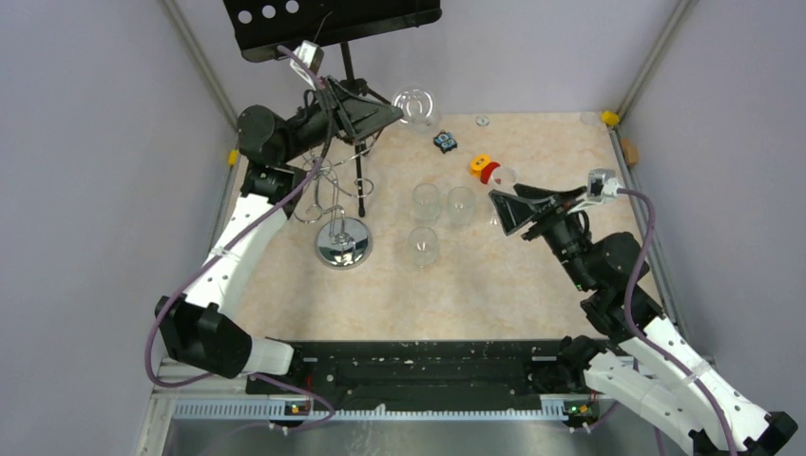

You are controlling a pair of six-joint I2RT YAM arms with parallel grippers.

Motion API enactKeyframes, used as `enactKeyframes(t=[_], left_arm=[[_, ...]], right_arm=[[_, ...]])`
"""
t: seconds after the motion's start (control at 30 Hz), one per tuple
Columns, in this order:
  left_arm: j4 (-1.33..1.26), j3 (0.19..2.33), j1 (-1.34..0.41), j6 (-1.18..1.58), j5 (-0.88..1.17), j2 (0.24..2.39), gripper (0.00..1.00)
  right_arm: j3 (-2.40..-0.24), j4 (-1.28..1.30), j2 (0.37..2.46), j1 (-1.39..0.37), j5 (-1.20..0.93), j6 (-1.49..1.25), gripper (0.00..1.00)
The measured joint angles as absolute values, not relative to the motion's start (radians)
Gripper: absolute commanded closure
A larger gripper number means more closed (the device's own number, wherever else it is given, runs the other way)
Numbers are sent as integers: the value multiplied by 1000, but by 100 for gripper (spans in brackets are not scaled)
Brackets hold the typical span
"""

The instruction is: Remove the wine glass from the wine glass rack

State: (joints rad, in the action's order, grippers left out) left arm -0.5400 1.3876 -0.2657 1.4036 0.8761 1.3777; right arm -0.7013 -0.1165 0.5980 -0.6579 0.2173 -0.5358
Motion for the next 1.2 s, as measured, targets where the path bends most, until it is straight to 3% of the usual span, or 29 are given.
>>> enactKeyframes(t=[0.3, 0.47, 0.8, 1.2], left_arm=[[-532, 1322, -355, 1448, 923, 1355, 100], [-523, 1270, -416, 1452, 964, 1330, 100], [-440, 1221, -462, 1400, 1003, 1238, 100], [-373, 1221, -481, 1332, 1017, 1214, 100]], right_arm=[[-835, -251, 698, -658, -304, -214, 35], [-876, -289, 759, -658, -476, -23, 39], [-943, -251, 881, -658, -599, 249, 50], [-979, -276, 957, -658, -631, 241, 67]])
